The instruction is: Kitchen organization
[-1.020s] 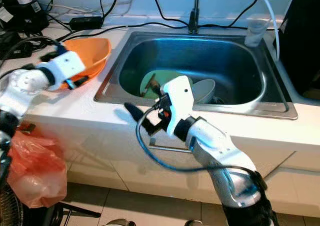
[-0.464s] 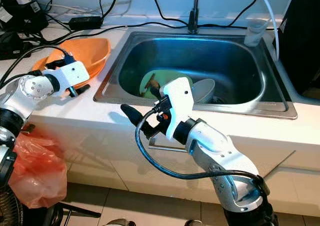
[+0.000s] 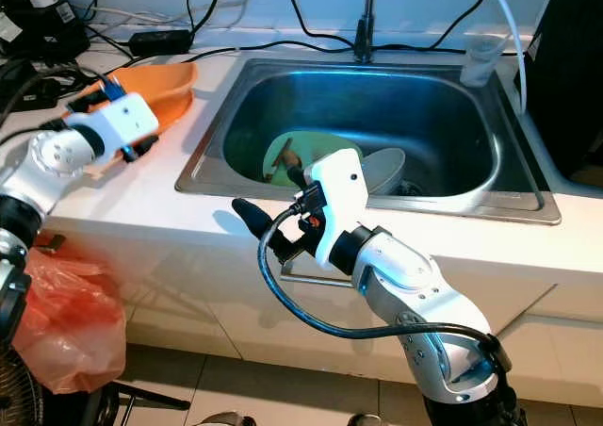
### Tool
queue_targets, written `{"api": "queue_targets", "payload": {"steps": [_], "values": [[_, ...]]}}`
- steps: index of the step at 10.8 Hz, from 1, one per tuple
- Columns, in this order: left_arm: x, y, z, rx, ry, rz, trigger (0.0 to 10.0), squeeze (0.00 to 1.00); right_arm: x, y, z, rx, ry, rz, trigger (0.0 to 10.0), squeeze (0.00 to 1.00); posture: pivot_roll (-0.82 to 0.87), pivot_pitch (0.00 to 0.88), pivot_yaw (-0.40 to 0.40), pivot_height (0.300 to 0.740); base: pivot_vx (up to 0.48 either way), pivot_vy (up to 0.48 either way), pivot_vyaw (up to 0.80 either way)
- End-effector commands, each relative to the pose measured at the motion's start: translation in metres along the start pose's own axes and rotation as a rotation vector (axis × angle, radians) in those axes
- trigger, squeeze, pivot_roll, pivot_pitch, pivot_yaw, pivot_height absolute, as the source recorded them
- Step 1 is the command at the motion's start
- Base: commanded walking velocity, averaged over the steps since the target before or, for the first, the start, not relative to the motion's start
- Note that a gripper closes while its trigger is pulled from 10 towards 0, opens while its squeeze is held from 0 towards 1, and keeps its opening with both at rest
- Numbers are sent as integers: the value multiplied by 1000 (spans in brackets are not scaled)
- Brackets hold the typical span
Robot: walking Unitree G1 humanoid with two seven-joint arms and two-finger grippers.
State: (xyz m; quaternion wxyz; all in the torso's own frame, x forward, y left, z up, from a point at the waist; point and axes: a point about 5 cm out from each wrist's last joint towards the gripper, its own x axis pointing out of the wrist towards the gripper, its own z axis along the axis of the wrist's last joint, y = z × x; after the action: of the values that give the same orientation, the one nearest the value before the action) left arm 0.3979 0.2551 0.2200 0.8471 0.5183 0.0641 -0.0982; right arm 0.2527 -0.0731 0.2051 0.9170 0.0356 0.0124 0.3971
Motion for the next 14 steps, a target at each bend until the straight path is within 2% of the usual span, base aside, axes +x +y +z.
{"api": "queue_targets", "payload": {"steps": [1,9,11,14], "values": [[0,7,4,-25,-14,33,10000,0,-2,2,4,-2,-11,7,10000,0,-7,70,98,740,0,0,0],[-1,-9,-6,-72,-15,-6,10000,0,-2,-1,3,-8,0,5,10000,0,-2,70,87,740,0,0,0],[-4,-5,-13,-57,14,66,10000,0,-1,-2,3,-10,-2,0,10000,0,0,70,85,740,0,0,0],[-3,-3,-15,-23,54,84,10000,0,-1,-3,4,-10,-4,-15,10000,0,-11,77,87,740,0,0,0]]}}
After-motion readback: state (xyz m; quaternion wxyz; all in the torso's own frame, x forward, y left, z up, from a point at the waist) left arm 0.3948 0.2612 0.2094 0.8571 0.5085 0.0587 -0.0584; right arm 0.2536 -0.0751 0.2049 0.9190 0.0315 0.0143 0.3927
